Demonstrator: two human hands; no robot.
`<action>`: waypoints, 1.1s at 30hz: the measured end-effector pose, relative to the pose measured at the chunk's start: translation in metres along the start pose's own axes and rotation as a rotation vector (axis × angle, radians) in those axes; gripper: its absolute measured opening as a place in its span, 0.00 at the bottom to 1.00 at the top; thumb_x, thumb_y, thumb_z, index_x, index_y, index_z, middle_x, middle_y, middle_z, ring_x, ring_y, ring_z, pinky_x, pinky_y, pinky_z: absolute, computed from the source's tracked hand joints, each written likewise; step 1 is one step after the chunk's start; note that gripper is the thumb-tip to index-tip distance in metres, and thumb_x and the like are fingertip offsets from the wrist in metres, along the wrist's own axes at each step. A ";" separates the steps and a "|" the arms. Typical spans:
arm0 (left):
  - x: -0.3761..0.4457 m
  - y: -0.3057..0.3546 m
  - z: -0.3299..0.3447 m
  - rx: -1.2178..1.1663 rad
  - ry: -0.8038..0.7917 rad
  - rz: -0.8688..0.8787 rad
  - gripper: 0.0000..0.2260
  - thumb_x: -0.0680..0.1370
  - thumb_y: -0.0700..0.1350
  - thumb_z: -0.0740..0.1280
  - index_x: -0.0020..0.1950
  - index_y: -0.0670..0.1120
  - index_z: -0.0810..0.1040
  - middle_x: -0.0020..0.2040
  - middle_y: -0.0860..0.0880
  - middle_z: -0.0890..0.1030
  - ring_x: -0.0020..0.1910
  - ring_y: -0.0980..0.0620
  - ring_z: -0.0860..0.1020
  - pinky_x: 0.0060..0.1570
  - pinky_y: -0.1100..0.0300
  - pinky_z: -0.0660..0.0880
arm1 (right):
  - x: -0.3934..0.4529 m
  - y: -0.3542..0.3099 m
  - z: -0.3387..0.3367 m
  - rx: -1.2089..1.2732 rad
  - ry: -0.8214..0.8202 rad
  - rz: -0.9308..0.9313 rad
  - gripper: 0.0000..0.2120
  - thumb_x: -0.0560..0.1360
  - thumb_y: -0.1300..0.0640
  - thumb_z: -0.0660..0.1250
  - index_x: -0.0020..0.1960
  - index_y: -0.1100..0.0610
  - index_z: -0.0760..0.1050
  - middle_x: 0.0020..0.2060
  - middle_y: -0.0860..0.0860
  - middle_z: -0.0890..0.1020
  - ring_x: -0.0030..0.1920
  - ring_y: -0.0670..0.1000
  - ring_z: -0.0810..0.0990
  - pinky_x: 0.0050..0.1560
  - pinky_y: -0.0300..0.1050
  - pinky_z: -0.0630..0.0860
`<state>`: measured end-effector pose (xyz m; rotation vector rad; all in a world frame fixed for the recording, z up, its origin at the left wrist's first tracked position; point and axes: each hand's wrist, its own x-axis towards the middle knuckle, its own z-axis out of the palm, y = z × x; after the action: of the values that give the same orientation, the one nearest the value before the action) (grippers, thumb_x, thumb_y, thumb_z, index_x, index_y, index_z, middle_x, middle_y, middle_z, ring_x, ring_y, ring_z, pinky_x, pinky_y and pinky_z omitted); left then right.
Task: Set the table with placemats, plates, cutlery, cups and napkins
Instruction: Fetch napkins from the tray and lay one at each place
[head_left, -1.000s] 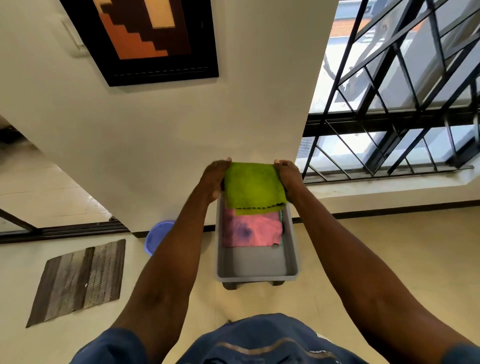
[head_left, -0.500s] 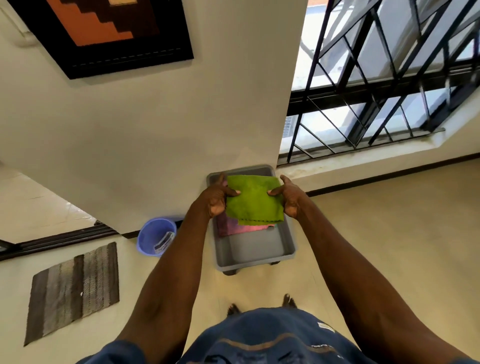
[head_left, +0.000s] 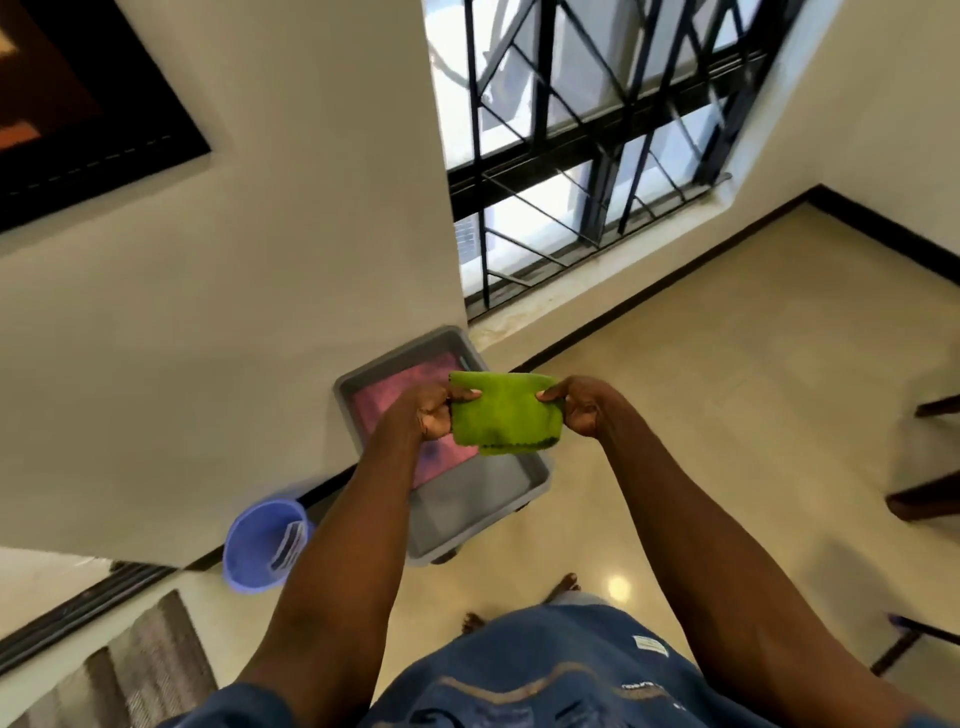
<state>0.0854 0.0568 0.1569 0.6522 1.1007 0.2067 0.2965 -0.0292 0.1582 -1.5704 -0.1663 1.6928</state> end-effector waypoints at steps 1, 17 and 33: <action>0.005 0.005 0.011 0.045 -0.026 0.026 0.15 0.79 0.33 0.64 0.66 0.36 0.73 0.63 0.37 0.77 0.57 0.40 0.78 0.54 0.46 0.76 | -0.002 -0.004 -0.010 0.016 -0.002 0.002 0.19 0.76 0.74 0.60 0.66 0.68 0.72 0.61 0.62 0.78 0.62 0.62 0.76 0.64 0.58 0.72; 0.056 0.086 0.189 0.341 -0.379 0.529 0.22 0.76 0.27 0.51 0.34 0.41 0.81 0.59 0.36 0.79 0.50 0.48 0.83 0.43 0.53 0.81 | -0.078 -0.066 -0.136 0.313 0.233 -0.703 0.16 0.76 0.72 0.55 0.49 0.61 0.79 0.51 0.58 0.81 0.52 0.55 0.81 0.48 0.44 0.79; 0.076 0.045 0.316 0.709 -0.815 0.185 0.09 0.71 0.40 0.75 0.47 0.46 0.77 0.46 0.45 0.79 0.47 0.47 0.77 0.43 0.53 0.74 | -0.154 0.032 -0.198 0.577 0.606 -0.883 0.21 0.68 0.74 0.67 0.57 0.57 0.75 0.49 0.57 0.77 0.48 0.54 0.78 0.41 0.46 0.78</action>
<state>0.4043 0.0059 0.2173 1.3248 0.2917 -0.3006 0.4427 -0.2275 0.2159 -1.2129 -0.0336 0.4810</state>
